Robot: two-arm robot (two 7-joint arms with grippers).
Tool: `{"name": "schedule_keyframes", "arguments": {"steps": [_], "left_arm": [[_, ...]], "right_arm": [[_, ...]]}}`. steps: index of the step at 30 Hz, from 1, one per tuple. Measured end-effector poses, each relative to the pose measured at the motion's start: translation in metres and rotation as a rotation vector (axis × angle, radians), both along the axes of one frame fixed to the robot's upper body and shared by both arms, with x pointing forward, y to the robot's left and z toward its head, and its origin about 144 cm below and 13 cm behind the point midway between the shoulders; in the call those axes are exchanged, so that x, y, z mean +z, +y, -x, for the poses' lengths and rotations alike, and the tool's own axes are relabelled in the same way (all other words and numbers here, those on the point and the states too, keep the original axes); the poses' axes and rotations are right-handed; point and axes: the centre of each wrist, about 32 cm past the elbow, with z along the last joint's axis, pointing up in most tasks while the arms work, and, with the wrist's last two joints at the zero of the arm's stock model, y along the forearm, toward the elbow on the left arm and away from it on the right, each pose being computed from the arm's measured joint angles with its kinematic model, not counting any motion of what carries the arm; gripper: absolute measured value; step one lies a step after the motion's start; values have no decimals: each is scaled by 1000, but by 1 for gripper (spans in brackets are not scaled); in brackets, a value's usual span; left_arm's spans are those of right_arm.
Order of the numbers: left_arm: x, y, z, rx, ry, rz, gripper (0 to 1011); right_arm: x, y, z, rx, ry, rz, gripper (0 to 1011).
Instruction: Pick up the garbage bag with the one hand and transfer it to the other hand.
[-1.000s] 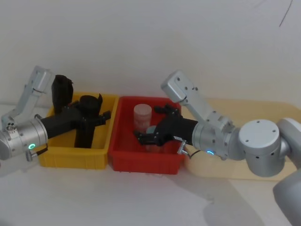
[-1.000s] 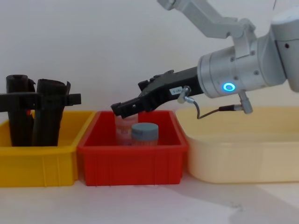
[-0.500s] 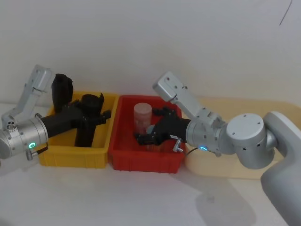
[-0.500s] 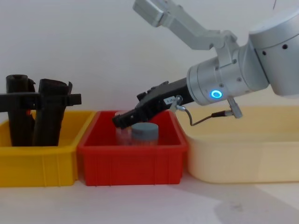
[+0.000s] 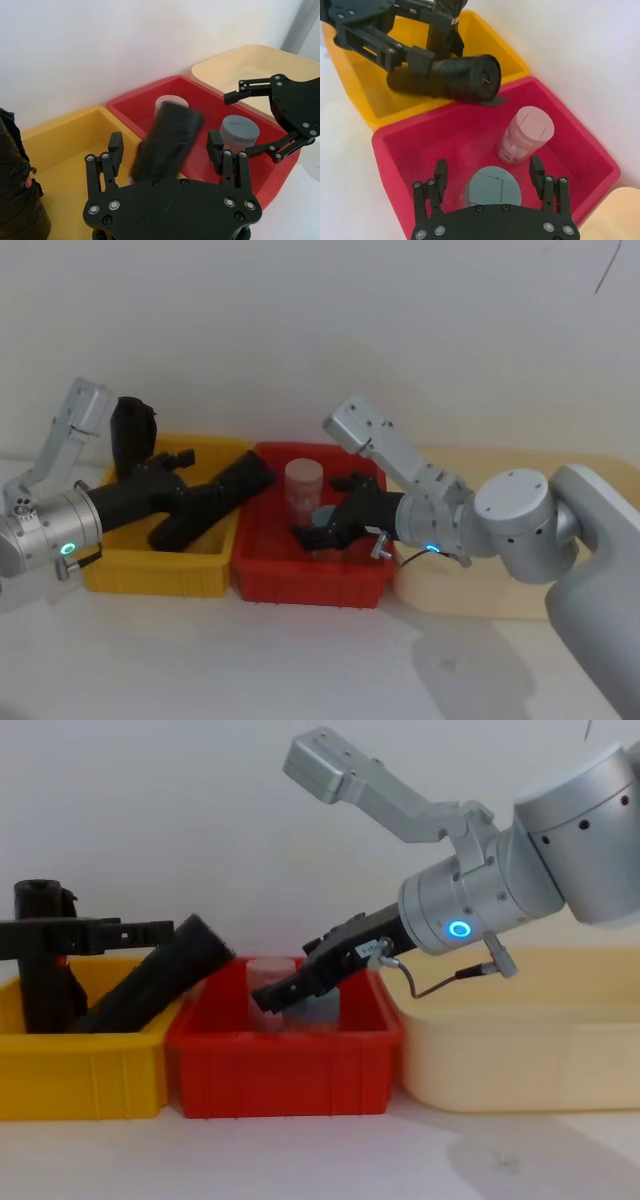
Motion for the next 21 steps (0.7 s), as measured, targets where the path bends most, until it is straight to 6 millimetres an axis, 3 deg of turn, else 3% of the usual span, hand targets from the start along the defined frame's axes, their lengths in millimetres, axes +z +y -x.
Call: {"name": "schedule_keyframes", "arguments": {"steps": [21], "left_arm": [[0,0,0,0,0,0,1001]], "right_arm": [[7,-6,-8,22,73,50,1000]]}}
